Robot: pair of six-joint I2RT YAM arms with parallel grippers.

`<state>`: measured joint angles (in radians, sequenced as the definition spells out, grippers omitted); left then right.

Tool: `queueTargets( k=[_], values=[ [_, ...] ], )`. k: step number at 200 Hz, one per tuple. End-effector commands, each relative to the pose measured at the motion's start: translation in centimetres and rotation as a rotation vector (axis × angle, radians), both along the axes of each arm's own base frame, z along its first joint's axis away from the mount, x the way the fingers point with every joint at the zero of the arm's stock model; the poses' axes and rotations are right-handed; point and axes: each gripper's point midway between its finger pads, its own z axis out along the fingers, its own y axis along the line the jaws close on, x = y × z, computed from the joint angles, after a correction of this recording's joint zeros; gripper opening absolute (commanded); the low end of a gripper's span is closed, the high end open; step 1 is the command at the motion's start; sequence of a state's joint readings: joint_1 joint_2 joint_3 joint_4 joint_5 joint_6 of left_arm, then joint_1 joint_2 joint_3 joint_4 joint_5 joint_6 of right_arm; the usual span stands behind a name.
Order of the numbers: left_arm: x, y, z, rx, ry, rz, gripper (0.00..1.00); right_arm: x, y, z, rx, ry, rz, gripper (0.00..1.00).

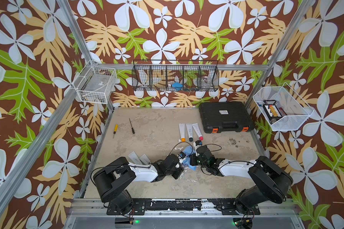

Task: Wipe the surface of the toothpaste tube
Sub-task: Wipe the dirt from the toothpaste tube.

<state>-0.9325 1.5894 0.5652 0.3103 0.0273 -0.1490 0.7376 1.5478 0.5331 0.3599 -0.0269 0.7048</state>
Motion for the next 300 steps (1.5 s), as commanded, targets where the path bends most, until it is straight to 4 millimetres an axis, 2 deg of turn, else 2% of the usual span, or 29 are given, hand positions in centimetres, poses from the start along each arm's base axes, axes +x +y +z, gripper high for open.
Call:
queueTargets(
  k=[1,56,89,127,232,263,300],
  values=[
    [0.5,-0.8,0.6,-0.029,-0.022,-0.006,0.22,-5.2,0.3,-3.0,0.016,0.223,0.080,0.00],
    [0.6,-0.9,0.7,-0.031,-0.025,-0.007,0.22,-5.9,0.8,-0.9,0.077,0.191,0.086,0.00],
    [0.5,-0.8,0.7,-0.029,-0.025,-0.007,0.22,-5.2,-0.2,-1.5,0.005,0.164,0.069,0.00],
    [0.5,-0.8,0.7,-0.028,-0.026,-0.008,0.22,-4.1,-0.5,-1.3,-0.050,0.121,0.065,0.00],
    [0.5,-0.8,0.7,-0.025,-0.027,-0.013,0.22,-0.4,-7.1,-3.4,-0.178,0.142,-0.063,0.00],
    [0.5,-0.8,0.6,-0.024,-0.027,-0.014,0.22,0.3,-8.5,-3.1,-0.187,0.138,-0.096,0.00],
    [0.4,-0.9,0.6,-0.026,-0.023,-0.017,0.22,1.0,-8.9,-1.9,-0.189,0.111,-0.102,0.00]
  ],
)
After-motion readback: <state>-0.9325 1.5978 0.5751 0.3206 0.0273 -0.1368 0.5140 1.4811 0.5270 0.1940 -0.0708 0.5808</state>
